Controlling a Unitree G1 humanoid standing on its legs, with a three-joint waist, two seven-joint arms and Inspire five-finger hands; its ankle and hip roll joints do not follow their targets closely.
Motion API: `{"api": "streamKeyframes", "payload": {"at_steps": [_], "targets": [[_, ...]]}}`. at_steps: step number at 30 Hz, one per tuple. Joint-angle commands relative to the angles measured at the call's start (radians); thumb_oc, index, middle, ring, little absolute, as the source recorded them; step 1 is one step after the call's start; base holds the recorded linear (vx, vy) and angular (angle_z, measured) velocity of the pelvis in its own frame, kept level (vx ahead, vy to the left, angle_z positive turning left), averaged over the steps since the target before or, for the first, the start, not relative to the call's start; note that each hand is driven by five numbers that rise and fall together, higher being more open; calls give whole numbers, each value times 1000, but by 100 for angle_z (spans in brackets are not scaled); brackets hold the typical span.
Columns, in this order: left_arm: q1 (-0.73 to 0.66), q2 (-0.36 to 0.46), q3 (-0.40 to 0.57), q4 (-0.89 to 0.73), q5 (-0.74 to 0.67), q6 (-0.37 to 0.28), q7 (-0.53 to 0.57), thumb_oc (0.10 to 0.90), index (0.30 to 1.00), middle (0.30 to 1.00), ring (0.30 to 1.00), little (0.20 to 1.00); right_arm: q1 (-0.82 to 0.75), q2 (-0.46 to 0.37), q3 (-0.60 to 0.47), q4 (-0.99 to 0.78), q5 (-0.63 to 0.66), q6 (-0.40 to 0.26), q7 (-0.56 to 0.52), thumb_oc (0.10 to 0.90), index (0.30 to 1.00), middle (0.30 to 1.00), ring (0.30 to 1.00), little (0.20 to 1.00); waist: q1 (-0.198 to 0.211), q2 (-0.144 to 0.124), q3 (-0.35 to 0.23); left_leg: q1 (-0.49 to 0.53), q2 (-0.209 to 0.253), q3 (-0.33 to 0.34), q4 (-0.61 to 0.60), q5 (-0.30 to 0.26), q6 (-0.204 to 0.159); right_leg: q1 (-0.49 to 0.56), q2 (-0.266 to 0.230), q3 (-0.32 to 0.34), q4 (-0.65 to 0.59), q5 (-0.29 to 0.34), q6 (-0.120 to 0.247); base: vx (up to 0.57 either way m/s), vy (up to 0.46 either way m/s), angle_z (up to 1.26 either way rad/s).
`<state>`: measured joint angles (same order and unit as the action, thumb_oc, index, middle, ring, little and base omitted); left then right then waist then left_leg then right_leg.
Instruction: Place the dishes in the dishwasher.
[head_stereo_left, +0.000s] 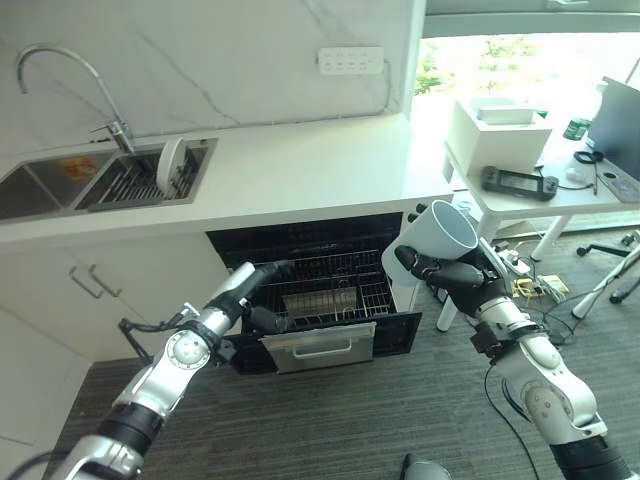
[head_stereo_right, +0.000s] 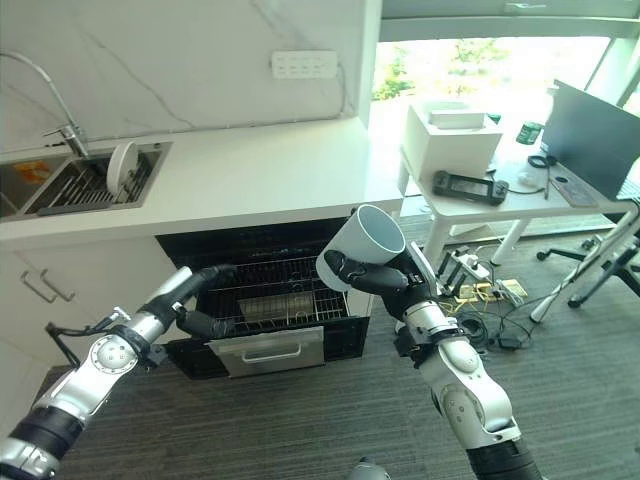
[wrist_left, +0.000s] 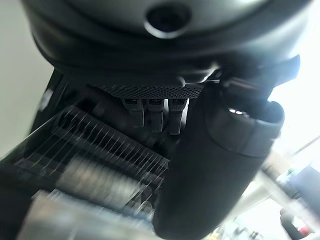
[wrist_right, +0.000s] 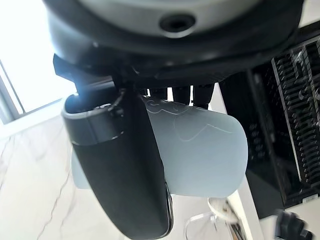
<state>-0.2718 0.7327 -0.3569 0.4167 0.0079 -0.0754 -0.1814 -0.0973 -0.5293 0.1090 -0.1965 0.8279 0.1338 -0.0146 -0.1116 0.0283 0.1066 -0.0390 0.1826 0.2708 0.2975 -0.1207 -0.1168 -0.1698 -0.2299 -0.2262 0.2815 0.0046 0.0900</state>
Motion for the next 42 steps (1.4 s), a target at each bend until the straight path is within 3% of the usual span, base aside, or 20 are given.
{"api": "streamKeyframes", "payload": {"at_steps": [1, 7, 14, 27, 33, 36, 38, 42], "targets": [[-146, 47, 53, -12, 17, -27, -3, 800, 900, 900, 900, 900, -125, -4, -88, -88, 31, -63, 51, 400, 300, 300, 300, 300, 8, 2, -24, 34, 37, -31, 2, -89, 13, 67, -70, 15, 18, -95, 122, -18, 21, -20], [-225, 16, 3, 171, 48, 42, -22, 800, 900, 900, 900, 900, -144, -16, -73, -79, 28, -31, 68, 400, 300, 300, 300, 300, -28, 12, -22, 46, 44, 0, 2, -94, 11, 63, -55, 44, 18, -102, 120, -13, 18, -11], [-276, -55, 4, 438, 53, 38, 14, 800, 900, 900, 900, 900, -167, -40, -61, -87, 23, 14, 90, 400, 300, 300, 300, 300, -73, 22, -28, 57, 48, 38, 2, -95, 8, 57, -42, 76, 18, -107, 115, 7, 32, -16], [-186, -177, 10, 674, 105, 95, -43, 800, 900, 900, 900, 900, -145, -66, -79, -137, 33, 57, 121, 400, 300, 300, 300, 300, -118, 16, -31, 61, 56, 81, 2, -101, 7, 36, -26, 113, 18, -111, 112, 12, 12, -10], [-155, -271, -26, 781, 143, 243, -223, 800, 900, 900, 900, 900, -140, -57, -69, -154, 37, 70, 124, 400, 300, 300, 300, 300, -133, 9, -32, 67, 61, 95, 2, -104, 11, 34, -20, 119, 18, -113, 112, 14, -11, -11], [-136, -322, -81, 856, 193, 332, -416, 800, 900, 900, 900, 900, -153, -50, -49, -170, 33, 94, 122, 400, 300, 300, 300, 300, -147, 11, -31, 73, 65, 105, 2, -106, 11, 33, -17, 124, 18, -116, 110, 18, 15, -5], [-122, -346, -106, 885, 222, 364, -494, 800, 900, 900, 900, 900, -161, -46, -45, -170, 34, 107, 125, 400, 300, 300, 300, 300, -153, 17, -32, 88, 62, 99, 2, -133, 5, 46, -18, 128, 18, -138, 120, 105, 68, -13], [-96, -372, -149, 899, 298, 403, -643, 800, 900, 900, 900, 900, -180, -36, -30, -166, 26, 127, 137, 400, 300, 300, 300, 300, -162, 23, -32, 89, 61, 110, 2, -134, 4, 46, -18, 133, 18, -143, 117, 32, 47, -9]]}}
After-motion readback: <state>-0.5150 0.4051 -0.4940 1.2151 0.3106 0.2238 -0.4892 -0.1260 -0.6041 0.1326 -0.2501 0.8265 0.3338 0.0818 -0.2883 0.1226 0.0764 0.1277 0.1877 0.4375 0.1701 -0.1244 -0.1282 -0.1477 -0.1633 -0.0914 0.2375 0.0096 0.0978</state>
